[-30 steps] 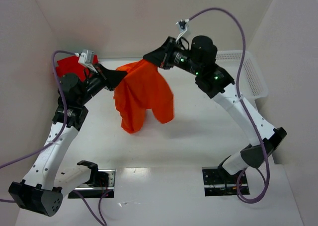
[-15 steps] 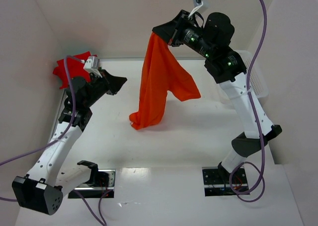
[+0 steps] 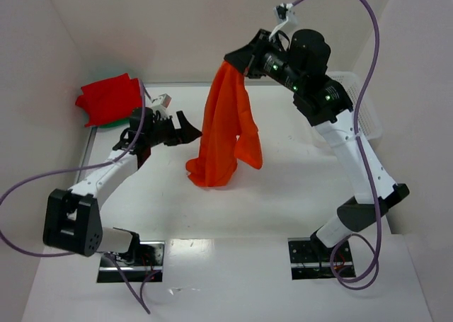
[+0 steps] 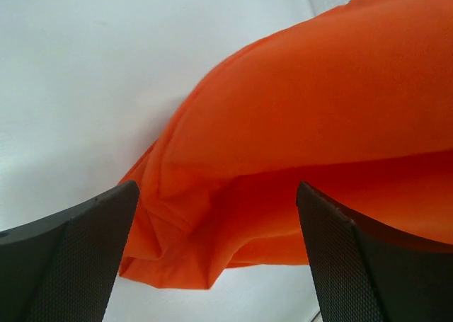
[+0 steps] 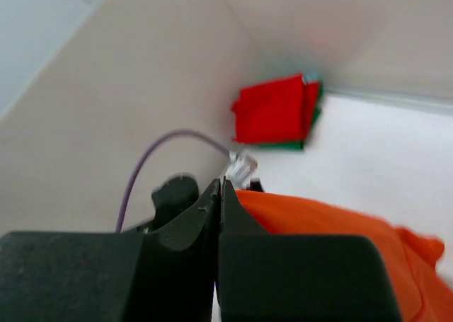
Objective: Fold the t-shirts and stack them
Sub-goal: Flatten out the tshirt
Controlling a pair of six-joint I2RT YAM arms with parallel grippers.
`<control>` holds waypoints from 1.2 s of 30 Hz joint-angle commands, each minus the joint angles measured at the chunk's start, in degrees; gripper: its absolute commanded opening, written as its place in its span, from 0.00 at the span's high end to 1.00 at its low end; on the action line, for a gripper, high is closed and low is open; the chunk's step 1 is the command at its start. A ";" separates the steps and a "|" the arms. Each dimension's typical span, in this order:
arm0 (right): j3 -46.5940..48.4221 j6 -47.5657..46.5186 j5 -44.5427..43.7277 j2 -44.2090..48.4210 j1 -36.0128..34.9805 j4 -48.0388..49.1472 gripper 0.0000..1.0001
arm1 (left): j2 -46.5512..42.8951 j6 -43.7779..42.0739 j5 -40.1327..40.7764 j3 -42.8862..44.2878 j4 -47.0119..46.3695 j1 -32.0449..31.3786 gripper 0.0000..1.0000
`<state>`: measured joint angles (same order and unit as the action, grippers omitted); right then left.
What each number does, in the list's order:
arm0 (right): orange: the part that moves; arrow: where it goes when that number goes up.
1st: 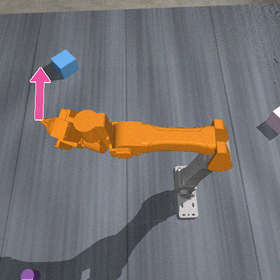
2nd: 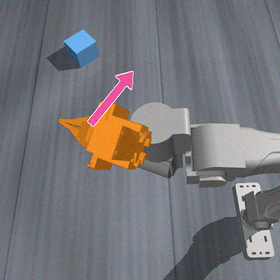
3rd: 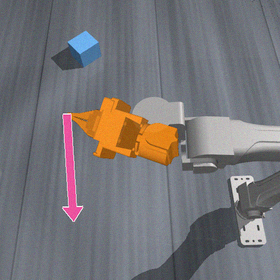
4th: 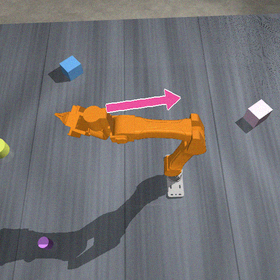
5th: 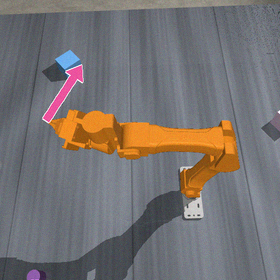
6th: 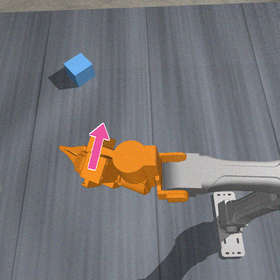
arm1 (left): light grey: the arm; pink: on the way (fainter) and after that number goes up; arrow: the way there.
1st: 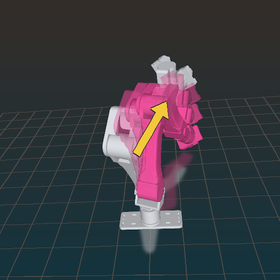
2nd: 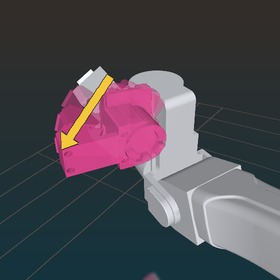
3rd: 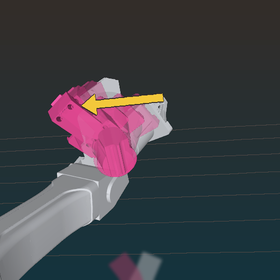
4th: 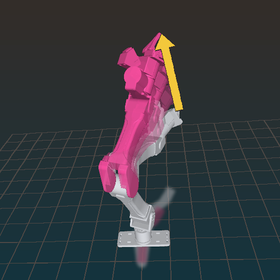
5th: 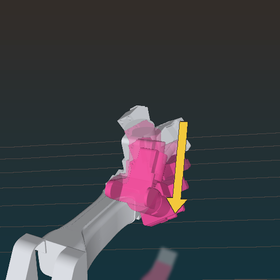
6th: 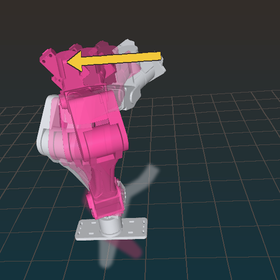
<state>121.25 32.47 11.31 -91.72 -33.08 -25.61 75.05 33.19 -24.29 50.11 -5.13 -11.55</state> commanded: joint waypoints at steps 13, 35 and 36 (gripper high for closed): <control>-18.85 1.63 -4.36 15.33 6.10 -1.72 1.00 | 30.23 -7.61 -3.22 14.23 2.05 -5.85 0.09; -20.53 1.11 -15.19 22.47 7.33 -7.18 1.00 | 27.69 -13.22 7.00 23.00 5.64 -1.81 1.00; -21.66 1.11 -15.18 22.46 7.33 -7.18 1.00 | 28.66 -16.28 1.58 24.85 7.48 -1.81 0.83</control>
<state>97.97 34.61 -3.09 -69.73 -26.04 -34.09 104.99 23.97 -17.58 69.80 0.21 -13.98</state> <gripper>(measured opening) 0.007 0.003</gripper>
